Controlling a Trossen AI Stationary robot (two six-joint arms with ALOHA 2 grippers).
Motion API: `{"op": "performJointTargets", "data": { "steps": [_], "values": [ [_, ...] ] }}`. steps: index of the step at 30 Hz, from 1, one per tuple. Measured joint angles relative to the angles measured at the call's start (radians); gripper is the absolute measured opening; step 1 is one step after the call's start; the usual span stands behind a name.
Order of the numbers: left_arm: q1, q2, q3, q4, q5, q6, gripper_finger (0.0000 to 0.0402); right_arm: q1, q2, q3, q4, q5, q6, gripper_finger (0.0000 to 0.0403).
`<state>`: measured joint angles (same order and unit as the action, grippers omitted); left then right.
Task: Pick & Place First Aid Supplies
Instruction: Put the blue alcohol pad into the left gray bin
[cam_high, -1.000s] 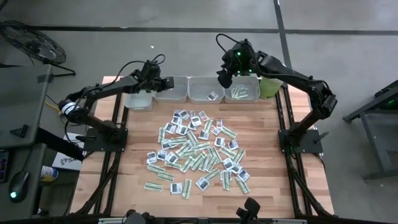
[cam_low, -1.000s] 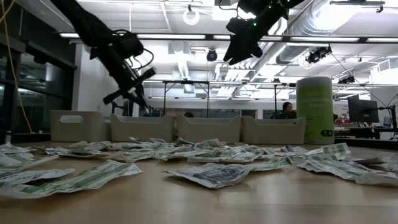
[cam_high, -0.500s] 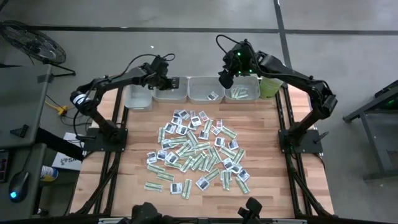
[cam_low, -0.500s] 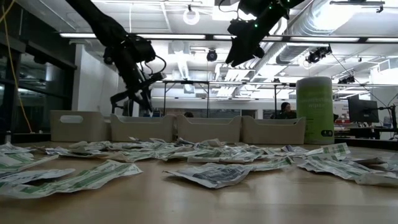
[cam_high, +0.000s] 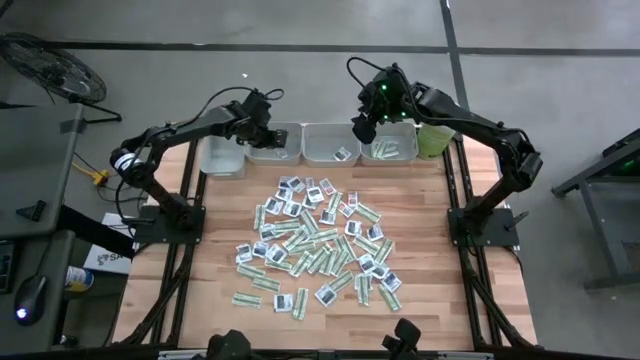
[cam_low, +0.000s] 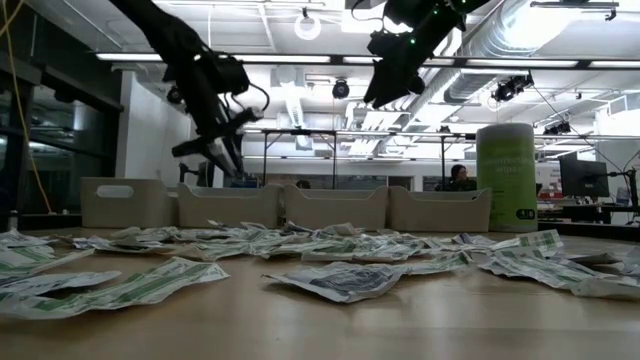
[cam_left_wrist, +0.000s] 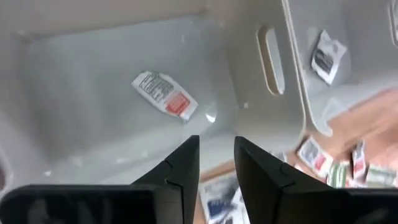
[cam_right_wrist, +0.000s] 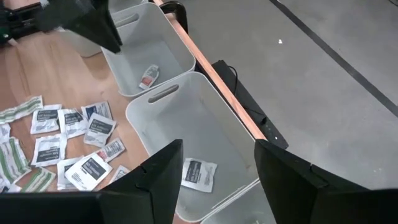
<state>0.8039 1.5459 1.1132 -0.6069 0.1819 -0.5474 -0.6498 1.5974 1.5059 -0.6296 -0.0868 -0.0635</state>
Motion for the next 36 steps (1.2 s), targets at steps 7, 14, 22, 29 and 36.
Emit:
{"op": "performJointTargets", "data": {
  "steps": [7,14,22,29,36],
  "values": [
    [-0.081,-0.137,0.023,-0.196,-0.016,0.097,0.0101,0.011,0.000,0.000,-0.027,0.001,0.007,0.0193],
    [-0.267,-0.246,0.022,-0.412,-0.128,0.072,0.0101,0.022,0.000,0.000,-0.048,0.001,0.012,0.0193],
    [-0.510,-0.262,-0.033,-0.485,-0.122,-0.140,0.0101,0.049,0.000,0.000,-0.069,0.007,0.012,0.0193],
    [-0.670,-0.262,-0.189,-0.397,-0.058,-0.374,0.0101,0.088,0.000,0.000,-0.098,0.005,0.008,0.0193],
    [-0.742,-0.263,-0.251,-0.321,-0.033,-0.444,0.0101,0.151,0.000,0.000,-0.109,-0.028,0.009,0.0193]
  ]
}}
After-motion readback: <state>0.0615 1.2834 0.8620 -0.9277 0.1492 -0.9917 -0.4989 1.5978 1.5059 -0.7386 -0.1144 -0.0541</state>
